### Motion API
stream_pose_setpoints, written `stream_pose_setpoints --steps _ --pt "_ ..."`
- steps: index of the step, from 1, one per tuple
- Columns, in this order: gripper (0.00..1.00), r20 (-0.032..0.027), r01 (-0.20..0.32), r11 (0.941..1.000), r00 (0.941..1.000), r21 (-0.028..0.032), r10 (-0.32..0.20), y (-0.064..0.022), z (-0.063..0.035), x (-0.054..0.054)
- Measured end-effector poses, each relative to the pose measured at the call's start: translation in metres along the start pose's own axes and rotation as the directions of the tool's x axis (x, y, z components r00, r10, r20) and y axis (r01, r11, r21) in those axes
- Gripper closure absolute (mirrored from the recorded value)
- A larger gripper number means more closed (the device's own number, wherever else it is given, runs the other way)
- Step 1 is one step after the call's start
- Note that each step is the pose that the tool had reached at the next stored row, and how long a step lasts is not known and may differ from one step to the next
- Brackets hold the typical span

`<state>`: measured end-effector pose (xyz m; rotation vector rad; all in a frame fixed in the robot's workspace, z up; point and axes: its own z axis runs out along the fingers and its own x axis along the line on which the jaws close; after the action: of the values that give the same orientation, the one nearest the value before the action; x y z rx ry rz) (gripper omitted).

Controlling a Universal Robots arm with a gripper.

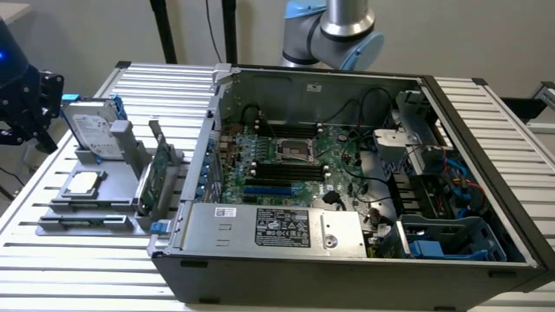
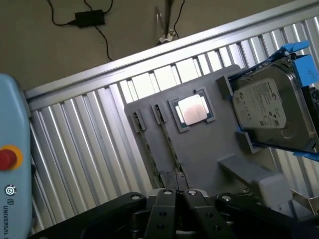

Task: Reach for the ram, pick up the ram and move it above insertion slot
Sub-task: 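Pick up the ram and move it above insertion slot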

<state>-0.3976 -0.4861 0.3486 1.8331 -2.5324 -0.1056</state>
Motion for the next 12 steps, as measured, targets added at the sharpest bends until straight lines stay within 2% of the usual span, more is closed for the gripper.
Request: stream_pose_setpoints --steps 3,6,9,12 --pt "0.89 0.0002 0.052 0.9986 0.9986 0.0059 -0.052 0.0000 0.0010 0.0000" --pt "0.89 0.0003 0.102 0.9947 0.9948 0.0128 -0.102 -0.0002 0.0020 0.0000" --pt "0.89 -0.0005 0.154 0.9879 0.9881 0.0206 -0.154 -0.0002 0.0028 0.0001" --pt "0.89 -0.0021 0.206 0.9781 0.9785 0.0288 -0.206 -0.0002 0.0034 0.0001"
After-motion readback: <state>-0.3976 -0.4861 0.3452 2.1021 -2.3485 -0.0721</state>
